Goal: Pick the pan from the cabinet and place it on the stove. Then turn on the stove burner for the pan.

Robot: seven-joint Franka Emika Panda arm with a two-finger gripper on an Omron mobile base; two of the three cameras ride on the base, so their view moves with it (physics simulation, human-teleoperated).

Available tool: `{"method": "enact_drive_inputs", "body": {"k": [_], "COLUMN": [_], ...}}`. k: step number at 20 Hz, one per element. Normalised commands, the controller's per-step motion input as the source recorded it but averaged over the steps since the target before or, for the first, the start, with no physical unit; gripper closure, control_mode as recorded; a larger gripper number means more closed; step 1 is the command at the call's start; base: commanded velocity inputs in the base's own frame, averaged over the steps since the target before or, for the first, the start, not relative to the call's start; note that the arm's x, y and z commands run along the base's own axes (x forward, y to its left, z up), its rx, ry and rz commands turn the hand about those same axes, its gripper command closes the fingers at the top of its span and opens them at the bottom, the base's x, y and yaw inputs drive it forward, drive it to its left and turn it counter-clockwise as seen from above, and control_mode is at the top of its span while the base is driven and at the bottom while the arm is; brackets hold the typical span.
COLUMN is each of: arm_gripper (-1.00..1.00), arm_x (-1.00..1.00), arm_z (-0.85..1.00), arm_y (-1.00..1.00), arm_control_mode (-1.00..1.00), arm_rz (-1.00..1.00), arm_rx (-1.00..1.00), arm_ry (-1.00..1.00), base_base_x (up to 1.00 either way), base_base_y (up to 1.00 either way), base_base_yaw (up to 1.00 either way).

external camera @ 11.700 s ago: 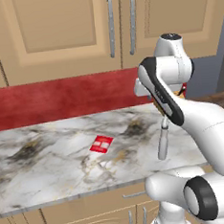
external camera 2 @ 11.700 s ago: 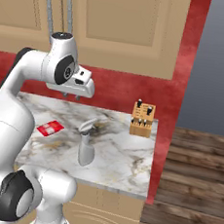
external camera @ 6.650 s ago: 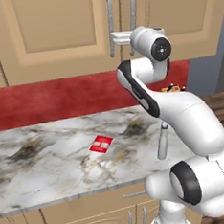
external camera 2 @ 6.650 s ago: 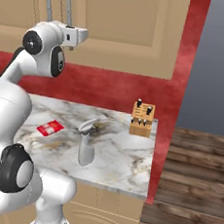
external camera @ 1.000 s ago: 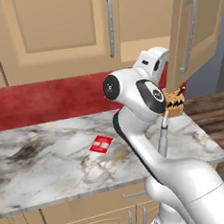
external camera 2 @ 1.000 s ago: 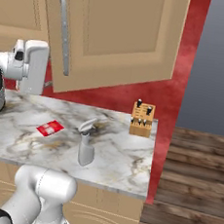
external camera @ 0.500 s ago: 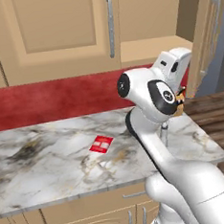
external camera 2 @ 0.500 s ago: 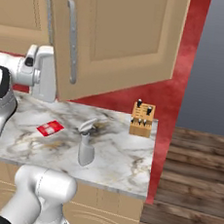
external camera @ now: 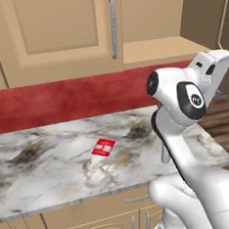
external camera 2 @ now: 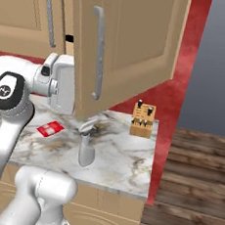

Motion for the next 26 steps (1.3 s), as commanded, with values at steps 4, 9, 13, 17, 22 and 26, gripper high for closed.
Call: {"method": "enact_drive_inputs", "body": {"k": [4,9,13,17,22,26], "arm_gripper": [-1.0,-1.0,-1.0,-1.0,-1.0,-1.0], "arm_x": [-0.28,-0.06,0.0,-0.02,-0.35,-0.24], "arm_z": [-0.01,0.0,0.0,-0.01,-0.02,-0.01], "arm_y": [-0.73,-0.74,-0.72,-0.65,-0.02,0.85], "arm_control_mode": [-1.0,-1.0,-1.0,-1.0,-1.0,-1.0], "arm_rz": [-0.16,-0.12,-0.08,-0.04,0.0,0.0], "arm_rx": [0.0,0.0,0.0,0.01,0.0,0.0], "arm_ry": [0.0,0.0,0.01,0.02,-0.1,-0.2], "base_base_x": [0.0,0.0,0.0,0.0,0.0,0.0], "base_base_y": [0.0,0.0,0.0,0.0,0.0,0.0], "base_base_yaw": [0.0,0.0,0.0,0.0,0.0,0.0]}}
